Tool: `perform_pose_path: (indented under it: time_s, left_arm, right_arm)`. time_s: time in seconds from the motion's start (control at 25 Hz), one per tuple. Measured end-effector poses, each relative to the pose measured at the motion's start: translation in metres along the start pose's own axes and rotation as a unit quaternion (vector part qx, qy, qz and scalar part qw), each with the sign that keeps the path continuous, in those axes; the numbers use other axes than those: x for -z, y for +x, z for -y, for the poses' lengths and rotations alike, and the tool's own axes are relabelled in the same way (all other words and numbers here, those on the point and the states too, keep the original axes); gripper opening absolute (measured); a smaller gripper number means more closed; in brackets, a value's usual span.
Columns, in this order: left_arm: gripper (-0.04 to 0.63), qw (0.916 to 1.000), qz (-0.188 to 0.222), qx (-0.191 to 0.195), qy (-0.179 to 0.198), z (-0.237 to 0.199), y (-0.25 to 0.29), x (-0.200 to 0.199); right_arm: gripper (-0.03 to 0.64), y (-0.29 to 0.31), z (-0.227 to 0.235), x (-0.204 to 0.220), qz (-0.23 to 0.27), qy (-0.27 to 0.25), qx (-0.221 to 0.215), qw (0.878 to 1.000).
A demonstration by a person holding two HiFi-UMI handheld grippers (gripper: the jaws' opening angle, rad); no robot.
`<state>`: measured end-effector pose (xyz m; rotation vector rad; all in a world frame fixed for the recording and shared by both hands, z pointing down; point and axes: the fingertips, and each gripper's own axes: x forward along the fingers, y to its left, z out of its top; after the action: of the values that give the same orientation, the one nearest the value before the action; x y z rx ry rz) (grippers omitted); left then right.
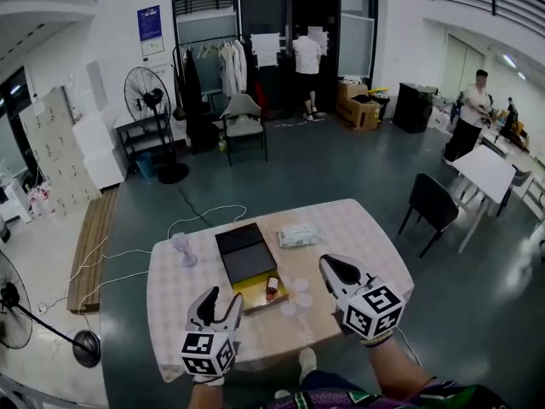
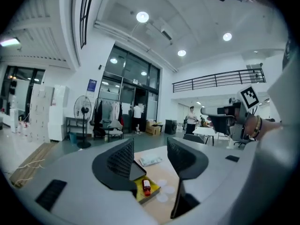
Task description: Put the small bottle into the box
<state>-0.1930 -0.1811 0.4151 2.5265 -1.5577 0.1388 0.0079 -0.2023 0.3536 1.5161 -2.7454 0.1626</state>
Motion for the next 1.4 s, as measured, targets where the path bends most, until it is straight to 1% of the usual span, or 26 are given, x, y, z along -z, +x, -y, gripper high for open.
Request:
perform_pose_path:
  time_s: [0.2, 0.32, 0.4, 0.48, 0.68, 0.76, 1.04, 1.12, 1.4]
  left_arm:
    - [0.245, 0.9977, 0.066, -0.002, 0.017, -0.002, -0.035, -0.047]
    - [0.215, 0.9948, 0.099, -0.013, 0.016, -0.007, -0.054, -0.067]
    - [0.18, 0.9932, 0.112, -0.023, 0.019, -0.009, -0.067, -0.079]
    - [0.152, 0.992, 0.119, -0.035, 0.025, -0.011, -0.078, -0.088]
    - [0.044, 0.9888, 0.136, -0.056, 0.024, -0.022, -0.097, -0.091]
    - [0.025, 0.9879, 0.141, -0.061, 0.019, -0.02, -0.103, -0.092]
    - [0.023, 0.9869, 0.147, -0.066, 0.007, -0.016, -0.106, -0.088]
    - [0.024, 0.9871, 0.144, -0.069, 0.01, -0.016, -0.104, -0.085]
    - [0.025, 0.9878, 0.139, -0.067, 0.023, -0.007, -0.093, -0.081]
  right_arm:
    - [0.005, -0.011, -0.014, -0.029, 0.024, -0.017, 0.0, 1.0]
    - [0.005, -0.018, -0.019, -0.047, 0.048, -0.017, -0.005, 0.999]
    - [0.005, -0.022, -0.022, -0.056, 0.06, -0.013, -0.008, 0.998]
    - [0.005, -0.023, -0.025, -0.061, 0.066, -0.008, -0.006, 0.998]
    - [0.005, -0.02, -0.034, -0.054, 0.064, -0.004, -0.014, 0.998]
    - [0.005, -0.022, -0.038, -0.05, 0.06, -0.001, -0.023, 0.998]
    - [0.003, -0.027, -0.041, -0.051, 0.054, -0.025, -0.02, 0.998]
    - [0.003, -0.026, -0.041, -0.05, 0.052, -0.029, -0.023, 0.998]
    - [0.003, -0.034, -0.029, -0.048, 0.048, -0.028, -0.009, 0.998]
